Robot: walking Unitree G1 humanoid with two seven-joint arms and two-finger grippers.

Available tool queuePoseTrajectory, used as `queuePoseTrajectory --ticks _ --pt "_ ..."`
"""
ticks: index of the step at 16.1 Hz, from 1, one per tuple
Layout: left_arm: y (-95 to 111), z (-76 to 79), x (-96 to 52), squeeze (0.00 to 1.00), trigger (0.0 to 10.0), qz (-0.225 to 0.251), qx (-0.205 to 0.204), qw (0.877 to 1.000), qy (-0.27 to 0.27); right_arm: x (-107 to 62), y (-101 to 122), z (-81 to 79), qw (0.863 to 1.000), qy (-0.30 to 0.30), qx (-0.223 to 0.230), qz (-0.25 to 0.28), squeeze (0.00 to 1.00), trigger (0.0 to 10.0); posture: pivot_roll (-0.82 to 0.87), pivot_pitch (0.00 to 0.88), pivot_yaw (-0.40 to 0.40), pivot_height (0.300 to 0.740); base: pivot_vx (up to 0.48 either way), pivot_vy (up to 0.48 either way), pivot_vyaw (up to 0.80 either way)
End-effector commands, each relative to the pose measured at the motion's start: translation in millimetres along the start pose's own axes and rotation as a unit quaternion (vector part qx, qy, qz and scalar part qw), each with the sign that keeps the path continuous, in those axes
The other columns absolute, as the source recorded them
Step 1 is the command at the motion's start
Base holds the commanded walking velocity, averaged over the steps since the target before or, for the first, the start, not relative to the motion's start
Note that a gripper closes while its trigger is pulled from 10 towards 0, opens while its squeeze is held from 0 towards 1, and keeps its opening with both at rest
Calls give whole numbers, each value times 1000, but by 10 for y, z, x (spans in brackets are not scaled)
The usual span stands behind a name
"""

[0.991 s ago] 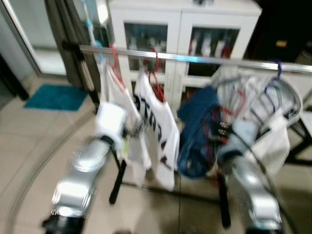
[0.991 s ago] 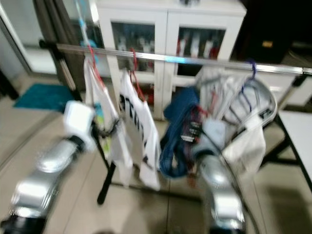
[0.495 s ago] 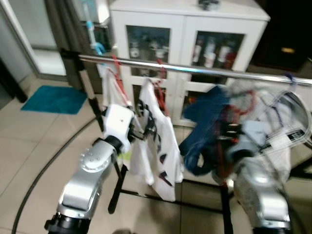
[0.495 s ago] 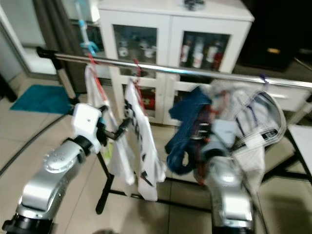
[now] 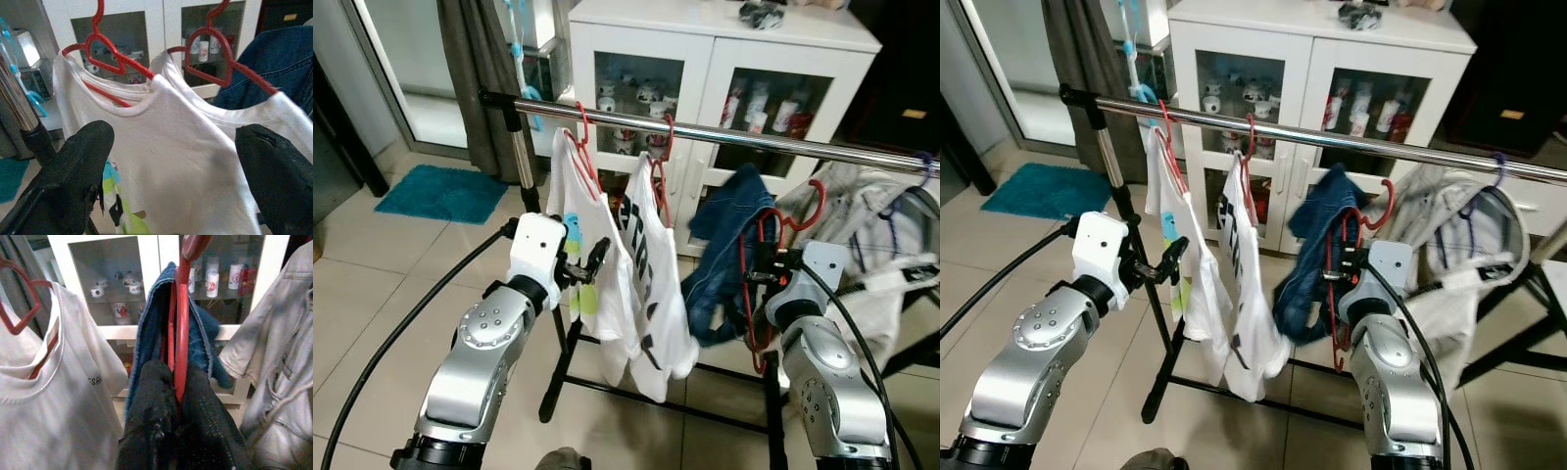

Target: Hang hanger

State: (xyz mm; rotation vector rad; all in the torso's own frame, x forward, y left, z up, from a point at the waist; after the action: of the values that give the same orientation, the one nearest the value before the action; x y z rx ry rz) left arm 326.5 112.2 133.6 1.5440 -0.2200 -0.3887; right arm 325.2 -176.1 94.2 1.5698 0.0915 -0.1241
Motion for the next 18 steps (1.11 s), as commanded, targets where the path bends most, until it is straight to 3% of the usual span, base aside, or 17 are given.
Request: queuePoseTrajectory --ticks 1,10,18 --pt "1 17 -13 0 10000 -1 -1 1000 1 -5 143 1 1000 1 -3 29 0 10000 70 10 -26 740 -300 0 0" --pt "-27 39 -20 0 10000 -5 1 1000 -2 -1 148 21 1000 1 -5 29 0 10000 66 9 -29 740 -320 0 0" --pt "-76 71 -12 0 10000 -15 13 1000 -8 -1 158 53 1000 -2 -8 29 0 10000 63 14 -35 740 0 0 0"
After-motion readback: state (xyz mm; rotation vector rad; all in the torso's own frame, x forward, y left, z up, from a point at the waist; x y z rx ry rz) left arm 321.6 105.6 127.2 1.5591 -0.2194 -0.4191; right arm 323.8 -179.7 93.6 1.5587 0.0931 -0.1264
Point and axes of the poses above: a point about 5 cm out from each wrist's last joint towards the gripper, its own x axis pointing out of the wrist towards the gripper, its own y axis along the axis of the wrist's last joint, z = x × y, the point moved 6 cm from there along x, pointing out of the wrist towards the gripper, and after that the axes turned 8 degrees about -x, right-handed, at the moved point
